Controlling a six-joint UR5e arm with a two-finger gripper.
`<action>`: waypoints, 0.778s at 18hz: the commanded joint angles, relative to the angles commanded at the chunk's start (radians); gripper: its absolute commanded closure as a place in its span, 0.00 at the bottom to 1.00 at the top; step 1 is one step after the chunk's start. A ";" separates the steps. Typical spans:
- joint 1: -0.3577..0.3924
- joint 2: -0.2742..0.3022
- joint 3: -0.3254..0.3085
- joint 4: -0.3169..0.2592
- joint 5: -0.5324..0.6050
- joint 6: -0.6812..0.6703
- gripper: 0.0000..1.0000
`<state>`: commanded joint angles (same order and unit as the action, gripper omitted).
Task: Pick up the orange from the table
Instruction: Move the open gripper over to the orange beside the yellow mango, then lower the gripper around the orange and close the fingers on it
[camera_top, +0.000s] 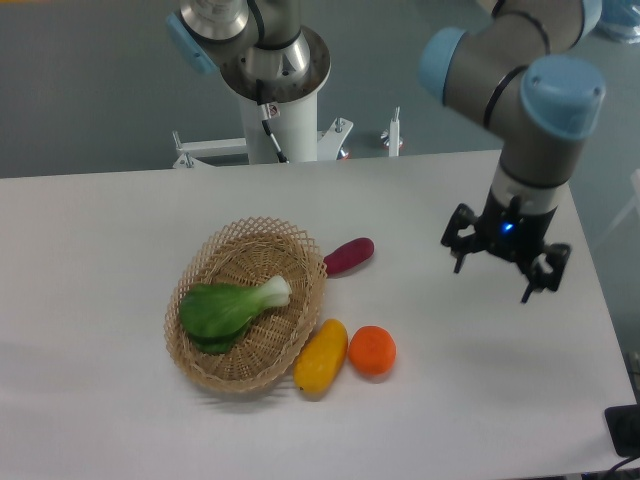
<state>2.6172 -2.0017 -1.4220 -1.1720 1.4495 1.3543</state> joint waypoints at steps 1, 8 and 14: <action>-0.029 -0.018 0.000 0.002 0.017 0.003 0.00; -0.169 -0.083 -0.026 0.066 0.127 0.023 0.00; -0.183 -0.095 -0.123 0.158 0.160 0.106 0.00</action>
<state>2.4344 -2.0969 -1.5446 -1.0141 1.6090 1.4603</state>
